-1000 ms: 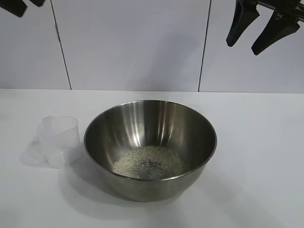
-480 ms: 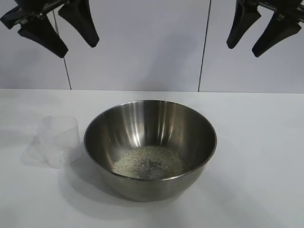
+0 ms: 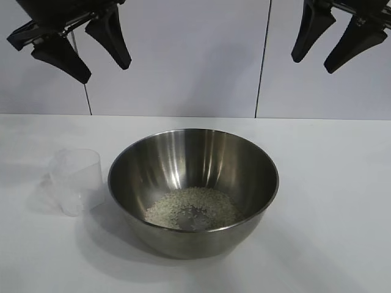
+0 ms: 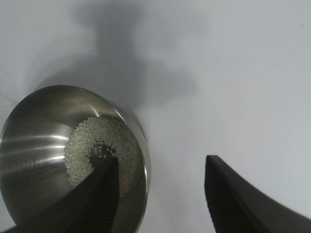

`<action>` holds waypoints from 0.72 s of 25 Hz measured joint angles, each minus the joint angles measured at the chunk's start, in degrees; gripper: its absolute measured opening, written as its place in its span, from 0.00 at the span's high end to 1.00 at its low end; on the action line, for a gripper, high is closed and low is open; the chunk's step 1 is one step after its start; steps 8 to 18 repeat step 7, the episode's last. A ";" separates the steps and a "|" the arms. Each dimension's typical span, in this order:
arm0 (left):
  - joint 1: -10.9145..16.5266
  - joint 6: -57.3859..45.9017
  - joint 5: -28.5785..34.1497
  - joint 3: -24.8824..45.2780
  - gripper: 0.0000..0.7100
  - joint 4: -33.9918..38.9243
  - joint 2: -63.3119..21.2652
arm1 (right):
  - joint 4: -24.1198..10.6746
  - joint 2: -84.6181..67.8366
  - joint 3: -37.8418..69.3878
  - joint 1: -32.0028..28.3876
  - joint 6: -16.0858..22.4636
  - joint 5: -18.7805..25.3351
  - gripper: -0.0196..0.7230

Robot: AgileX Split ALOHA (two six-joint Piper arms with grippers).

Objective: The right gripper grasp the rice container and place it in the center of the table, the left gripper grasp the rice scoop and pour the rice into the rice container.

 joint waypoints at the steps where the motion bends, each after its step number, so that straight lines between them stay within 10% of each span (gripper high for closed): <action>1: 0.00 0.00 0.00 0.00 0.30 0.00 0.00 | 0.00 0.00 0.00 0.00 0.00 -0.27 0.47; 18: 0.00 0.00 -0.68 0.00 0.30 -0.07 0.00 | 0.00 0.00 0.00 0.00 0.00 -4.40 0.47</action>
